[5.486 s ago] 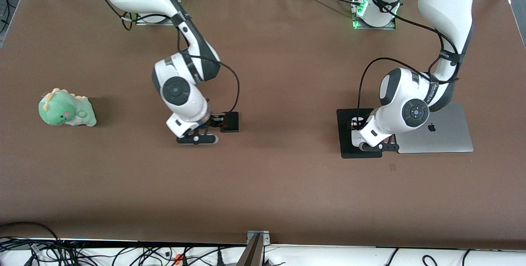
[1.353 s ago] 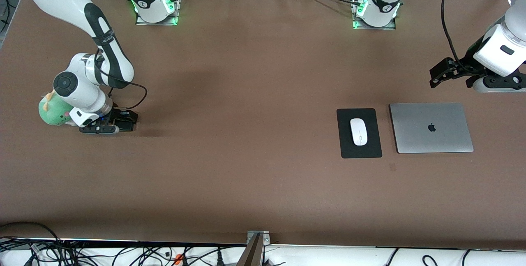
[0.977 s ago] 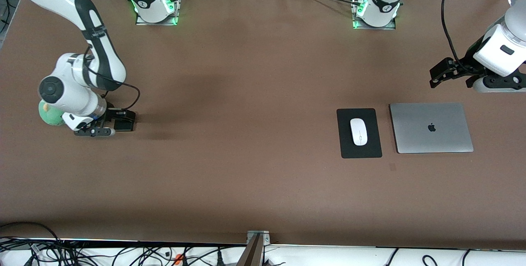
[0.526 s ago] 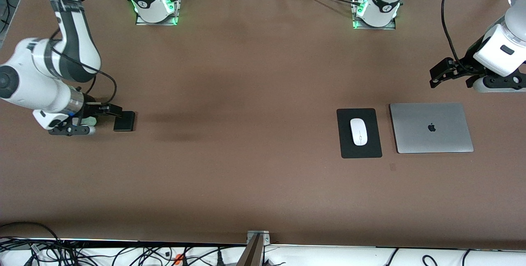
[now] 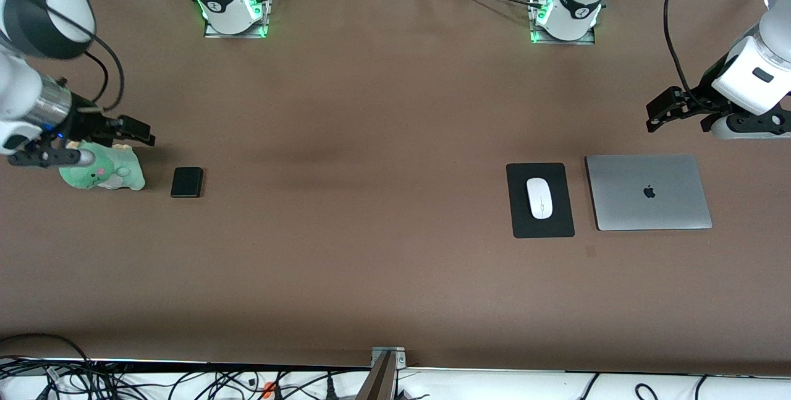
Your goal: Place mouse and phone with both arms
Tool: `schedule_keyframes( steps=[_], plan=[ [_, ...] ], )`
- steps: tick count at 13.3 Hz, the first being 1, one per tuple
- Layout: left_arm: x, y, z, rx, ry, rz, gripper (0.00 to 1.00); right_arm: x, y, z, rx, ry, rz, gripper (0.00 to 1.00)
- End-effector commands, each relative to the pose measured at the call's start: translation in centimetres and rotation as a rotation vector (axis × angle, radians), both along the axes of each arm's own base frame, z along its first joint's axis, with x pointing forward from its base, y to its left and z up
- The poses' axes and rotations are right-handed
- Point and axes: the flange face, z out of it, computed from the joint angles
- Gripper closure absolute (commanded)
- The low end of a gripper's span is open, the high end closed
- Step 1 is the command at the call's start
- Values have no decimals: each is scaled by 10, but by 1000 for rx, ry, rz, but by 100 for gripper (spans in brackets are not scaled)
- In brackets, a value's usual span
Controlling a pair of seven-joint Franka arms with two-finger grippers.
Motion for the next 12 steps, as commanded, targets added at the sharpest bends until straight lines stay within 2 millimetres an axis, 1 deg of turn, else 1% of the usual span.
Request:
schedule_keyframes(
  steps=[1, 2, 3, 4, 6, 9, 11, 12],
  plan=[
    [2, 0, 6, 16, 2, -5, 0, -11, -10, 44, 9, -13, -25, 0],
    [3, 1, 5, 16, 4, -4, 0, -11, -12, 63, 5, -19, -26, 0],
    [3, 0, 6, 16, 2, -5, 0, -12, -12, 77, -15, -16, -24, 0],
    [3, 0, 5, 16, 4, -5, 0, -14, -6, 84, -51, 1, -27, 0],
    [3, 0, 6, 16, 2, -5, 0, -20, 0, 96, -103, 41, -61, 0],
    [3, 1, 6, 16, 2, -4, 0, -21, -2, 99, -122, 39, -61, 0],
    [3, 1, 6, 16, 2, -4, 0, -28, -1, 111, -122, 18, -62, 0],
    [3, 0, 6, 16, 2, -5, 0, -28, -1, 111, -122, 19, -62, 0]
  ],
)
